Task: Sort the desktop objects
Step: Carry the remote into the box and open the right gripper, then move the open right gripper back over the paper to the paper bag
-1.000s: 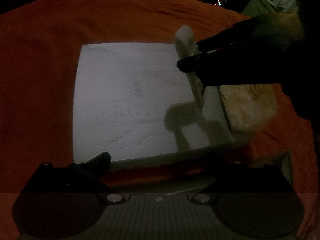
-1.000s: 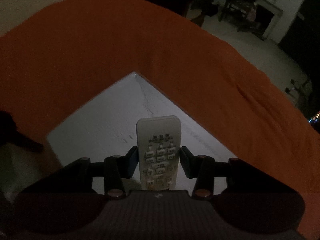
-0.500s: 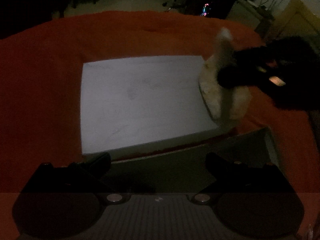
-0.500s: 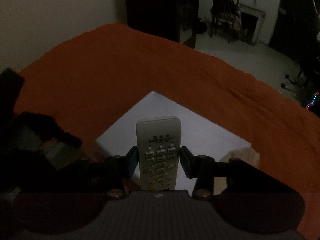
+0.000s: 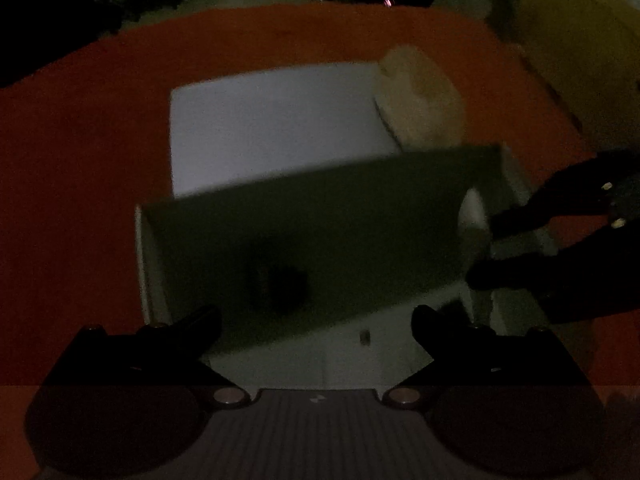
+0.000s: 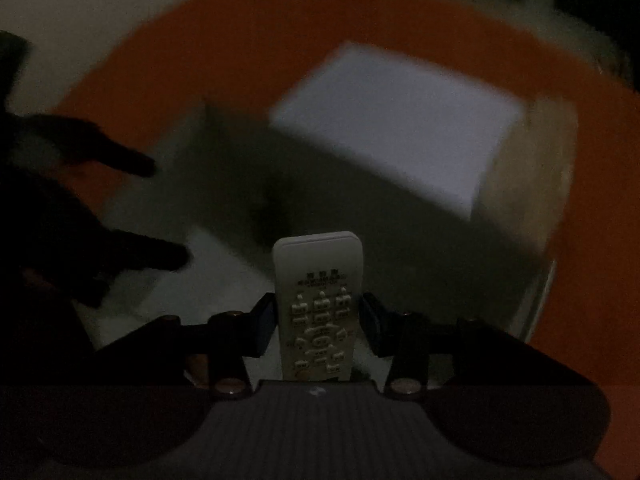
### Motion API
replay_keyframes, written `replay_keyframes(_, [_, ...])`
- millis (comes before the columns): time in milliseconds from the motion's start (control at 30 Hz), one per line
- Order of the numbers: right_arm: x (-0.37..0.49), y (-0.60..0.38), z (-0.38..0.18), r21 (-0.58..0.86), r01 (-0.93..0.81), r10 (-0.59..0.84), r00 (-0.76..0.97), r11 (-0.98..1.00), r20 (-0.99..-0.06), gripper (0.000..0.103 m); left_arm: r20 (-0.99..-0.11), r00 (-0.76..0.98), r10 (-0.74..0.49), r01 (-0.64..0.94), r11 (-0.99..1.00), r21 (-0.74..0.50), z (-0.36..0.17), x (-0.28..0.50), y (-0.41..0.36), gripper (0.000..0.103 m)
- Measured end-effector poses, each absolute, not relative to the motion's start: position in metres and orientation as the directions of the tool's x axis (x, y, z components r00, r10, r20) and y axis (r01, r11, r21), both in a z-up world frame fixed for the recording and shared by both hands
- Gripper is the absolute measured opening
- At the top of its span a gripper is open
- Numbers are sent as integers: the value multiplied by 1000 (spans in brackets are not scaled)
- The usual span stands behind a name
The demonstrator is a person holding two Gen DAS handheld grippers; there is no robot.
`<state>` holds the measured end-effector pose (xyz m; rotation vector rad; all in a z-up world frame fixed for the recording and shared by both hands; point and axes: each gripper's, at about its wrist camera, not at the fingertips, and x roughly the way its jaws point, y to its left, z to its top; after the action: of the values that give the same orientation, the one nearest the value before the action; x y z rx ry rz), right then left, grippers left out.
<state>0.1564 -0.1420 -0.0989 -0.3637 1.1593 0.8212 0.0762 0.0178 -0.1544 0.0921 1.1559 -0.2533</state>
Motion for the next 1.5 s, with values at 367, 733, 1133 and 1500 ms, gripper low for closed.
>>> replay_keyframes(367, [153,-121,-154,120,-609,239,118,784,-964,44,-949,303,-81,326,945,23,-201,69,-11,103])
replay_keyframes(733, [149,-106,-150,87,-654,239,147,751,-960,33,-978,204,-49,341,940,25,-225,68,-8,103])
replay_keyframes(1133, [177,-141,-86,167,-580,354,225,797,-908,34,-966,222,-132,289,955,-64,-184,76,0,103])
replay_keyframes(1500, [243,-179,-35,156,-438,351,410,886,-842,62,-925,291,-243,329,934,-141,-129,125,-27,103])
